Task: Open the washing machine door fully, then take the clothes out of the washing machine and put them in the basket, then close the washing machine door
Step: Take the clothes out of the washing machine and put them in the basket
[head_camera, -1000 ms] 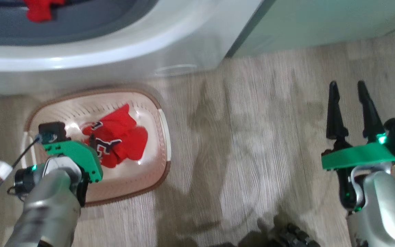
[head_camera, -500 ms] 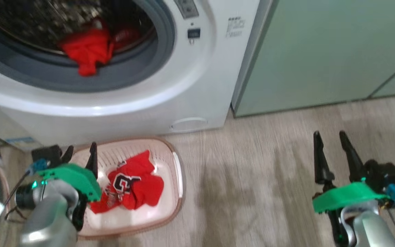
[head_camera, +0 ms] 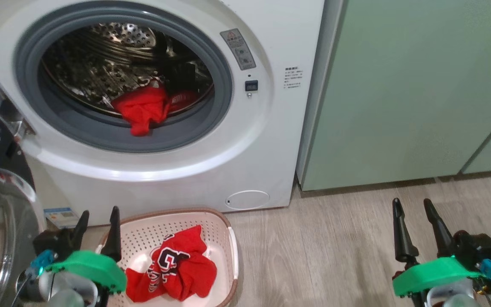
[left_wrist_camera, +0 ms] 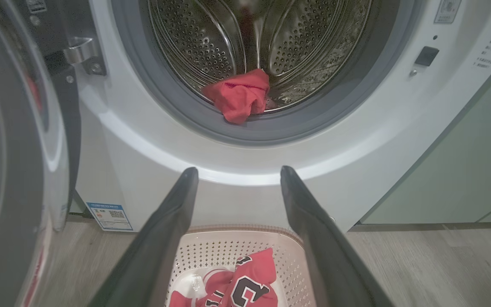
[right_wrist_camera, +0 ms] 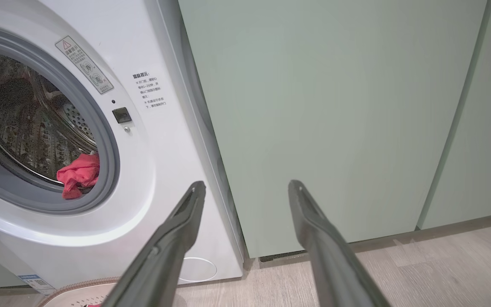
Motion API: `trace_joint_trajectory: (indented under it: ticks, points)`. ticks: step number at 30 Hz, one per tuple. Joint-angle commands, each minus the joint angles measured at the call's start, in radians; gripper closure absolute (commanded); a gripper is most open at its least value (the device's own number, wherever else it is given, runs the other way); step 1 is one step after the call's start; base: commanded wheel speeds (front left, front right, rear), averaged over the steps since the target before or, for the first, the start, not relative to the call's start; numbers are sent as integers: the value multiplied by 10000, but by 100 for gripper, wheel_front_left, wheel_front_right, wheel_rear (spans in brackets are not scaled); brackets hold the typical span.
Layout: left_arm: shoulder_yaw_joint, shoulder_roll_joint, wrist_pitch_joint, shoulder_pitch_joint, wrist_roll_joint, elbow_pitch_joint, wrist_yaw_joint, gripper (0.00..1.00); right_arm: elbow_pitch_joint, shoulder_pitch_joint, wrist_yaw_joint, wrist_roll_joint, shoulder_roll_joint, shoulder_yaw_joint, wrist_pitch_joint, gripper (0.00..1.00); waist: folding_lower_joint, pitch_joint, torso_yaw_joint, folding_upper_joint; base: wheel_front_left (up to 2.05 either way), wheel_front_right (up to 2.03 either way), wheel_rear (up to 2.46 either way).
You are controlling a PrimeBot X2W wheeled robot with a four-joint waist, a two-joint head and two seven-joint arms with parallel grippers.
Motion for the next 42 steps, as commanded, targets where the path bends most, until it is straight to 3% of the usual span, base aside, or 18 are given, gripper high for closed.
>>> trace_joint_trajectory:
  ticks: [1, 11, 27, 38, 42]
  points:
    - [454, 149, -104, -249, 103, -381, -51, 0, -317, -118, -7, -34, 7, 183, -65, 0, 1, -99, 78, -1, 0, 0, 0]
    - [1372, -330, -104, 457, 568, -1069, -150, 0, -389, 25, -7, -60, 10, 127, -65, 0, 1, -272, 329, -1, 0, 0, 0]
    - [1641, -628, -104, 424, 873, -1046, -230, 0, -348, -41, -7, -45, 12, 228, -65, 0, 1, -207, 509, -1, 0, 0, 0]
    - [1260, -670, -105, 139, 1087, -800, -236, 0, -310, -98, -7, 4, 12, 316, -65, 0, 1, -58, 371, -1, 0, 0, 0]
    - [860, -691, 46, -428, 1049, 10, -236, 0, -250, -137, -7, 26, 12, 370, -65, 0, 1, 122, 181, -1, 0, 0, 0]
